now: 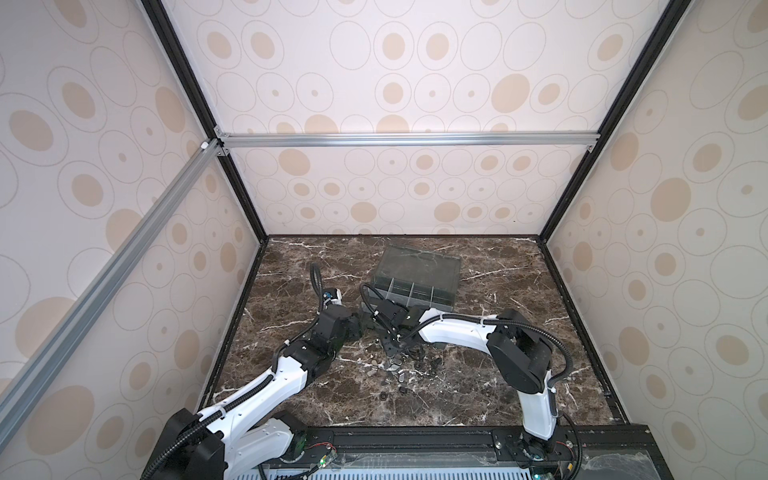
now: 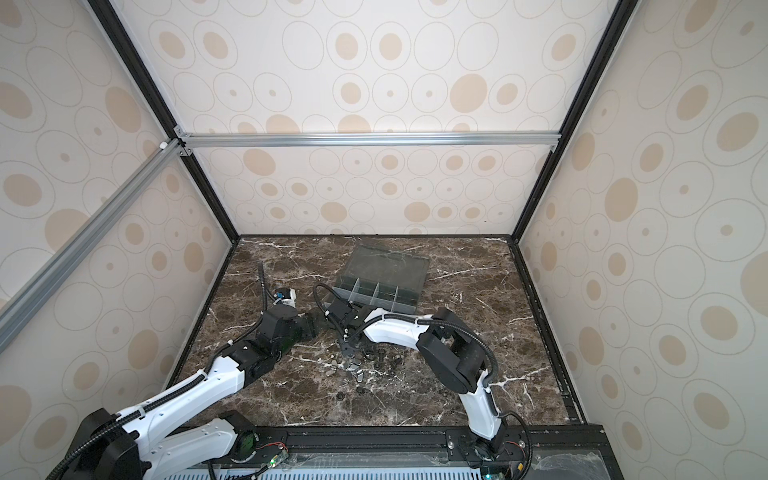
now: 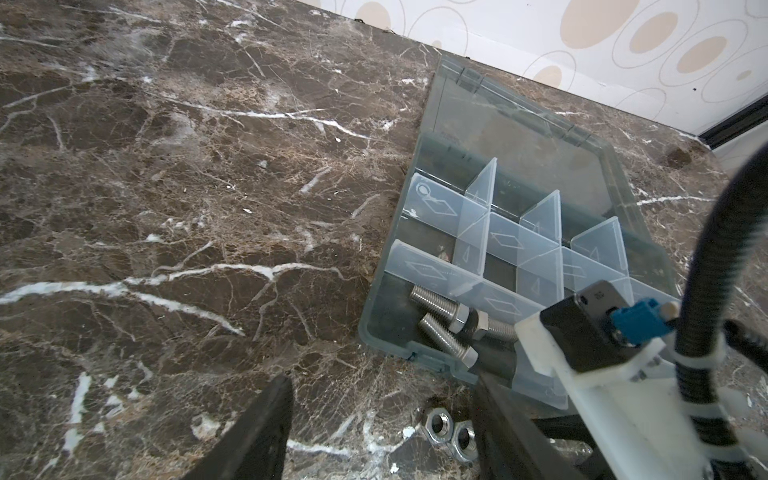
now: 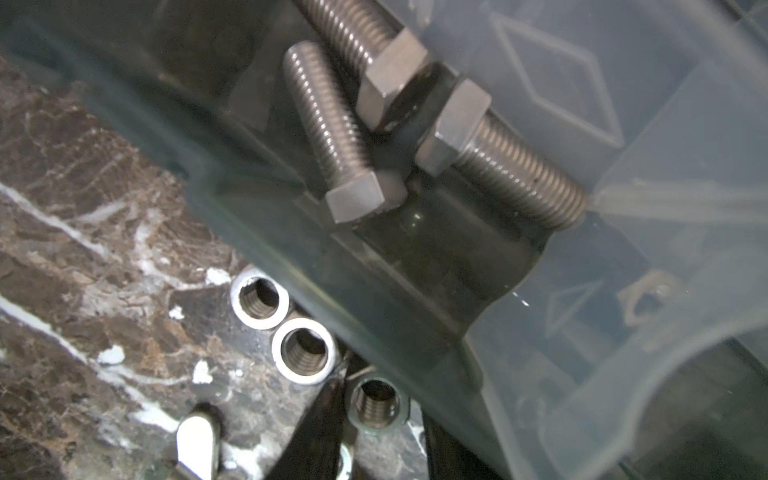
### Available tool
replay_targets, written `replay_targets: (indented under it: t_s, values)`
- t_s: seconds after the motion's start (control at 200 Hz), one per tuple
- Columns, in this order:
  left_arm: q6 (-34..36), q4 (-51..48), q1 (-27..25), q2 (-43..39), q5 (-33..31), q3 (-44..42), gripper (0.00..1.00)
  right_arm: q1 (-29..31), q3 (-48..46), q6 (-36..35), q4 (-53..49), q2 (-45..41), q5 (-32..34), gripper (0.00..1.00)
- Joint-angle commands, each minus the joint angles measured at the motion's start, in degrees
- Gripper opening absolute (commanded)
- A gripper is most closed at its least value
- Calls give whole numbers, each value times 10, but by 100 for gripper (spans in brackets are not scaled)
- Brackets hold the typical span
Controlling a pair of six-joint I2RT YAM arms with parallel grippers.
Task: Sort the screws and nuts into containers
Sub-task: 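Lower the right gripper and close it on the silver hex nut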
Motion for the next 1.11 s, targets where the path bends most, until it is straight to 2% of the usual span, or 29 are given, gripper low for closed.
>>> replay_targets:
  t_s: [0.0, 0.46, 0.795, 1.1]
  values:
    - [-9, 10, 5, 1, -3, 1, 69, -9, 0, 0, -6, 14, 22, 33]
    - [-10, 8, 6, 6, 3, 3, 69, -9, -14, 0, -3, 9, 8, 25]
    - [-11, 4, 6, 12, 9, 7, 69, -8, -55, -11, -13, -90, 16, 24]
    - [-18, 12, 7, 21, 18, 3, 69, -15, -97, -20, -15, -201, 78, 24]
